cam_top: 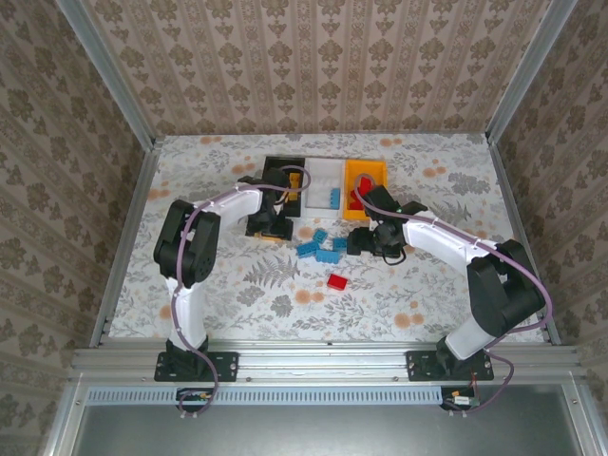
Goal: Sort the legos into containers by color
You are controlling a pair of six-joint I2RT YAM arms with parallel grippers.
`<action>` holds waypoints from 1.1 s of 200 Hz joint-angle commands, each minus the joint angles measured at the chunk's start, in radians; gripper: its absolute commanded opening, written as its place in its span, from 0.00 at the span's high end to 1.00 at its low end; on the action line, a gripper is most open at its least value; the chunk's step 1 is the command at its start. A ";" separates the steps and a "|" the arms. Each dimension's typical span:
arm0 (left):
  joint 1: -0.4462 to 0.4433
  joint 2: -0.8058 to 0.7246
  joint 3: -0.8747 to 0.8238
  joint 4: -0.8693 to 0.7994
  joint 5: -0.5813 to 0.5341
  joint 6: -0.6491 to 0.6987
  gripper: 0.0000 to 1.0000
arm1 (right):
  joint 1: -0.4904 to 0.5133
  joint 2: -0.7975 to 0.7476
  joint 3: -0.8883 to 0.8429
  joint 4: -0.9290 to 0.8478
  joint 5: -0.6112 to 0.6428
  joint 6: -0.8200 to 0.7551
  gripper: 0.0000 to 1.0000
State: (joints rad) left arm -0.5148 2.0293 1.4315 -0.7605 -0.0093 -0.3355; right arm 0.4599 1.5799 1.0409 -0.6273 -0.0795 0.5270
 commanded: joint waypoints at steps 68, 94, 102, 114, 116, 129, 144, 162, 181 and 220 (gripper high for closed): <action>-0.001 0.036 -0.005 0.031 0.030 0.034 0.39 | 0.000 0.017 0.016 0.002 -0.013 -0.001 0.21; 0.001 0.008 -0.015 0.032 0.035 0.038 0.40 | 0.003 0.014 0.018 -0.003 -0.012 0.001 0.21; 0.001 -0.004 -0.017 0.029 0.035 0.041 0.40 | 0.005 0.014 0.018 -0.005 -0.011 0.002 0.21; 0.001 -0.027 -0.019 0.019 0.033 0.042 0.40 | 0.008 0.010 0.019 -0.007 -0.011 0.003 0.21; 0.001 -0.030 -0.019 0.018 0.032 0.042 0.40 | 0.008 0.009 0.020 -0.006 -0.010 0.004 0.21; 0.000 -0.058 -0.016 0.004 0.026 0.048 0.40 | 0.011 0.007 0.018 -0.007 -0.010 0.007 0.21; -0.001 -0.092 -0.009 -0.016 0.018 0.061 0.39 | 0.016 0.005 0.015 -0.003 -0.009 0.012 0.21; -0.002 -0.129 0.010 -0.048 0.005 0.076 0.39 | 0.021 0.001 0.010 0.000 -0.009 0.017 0.21; -0.001 -0.159 0.042 -0.081 -0.008 0.089 0.38 | 0.025 0.000 0.007 0.000 -0.008 0.023 0.21; 0.008 -0.178 0.143 -0.138 -0.015 0.122 0.38 | 0.031 -0.009 0.002 -0.001 -0.007 0.029 0.21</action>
State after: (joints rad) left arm -0.5156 1.8832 1.5021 -0.8307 -0.0071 -0.2615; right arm 0.4835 1.5860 1.0409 -0.6273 -0.0834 0.5358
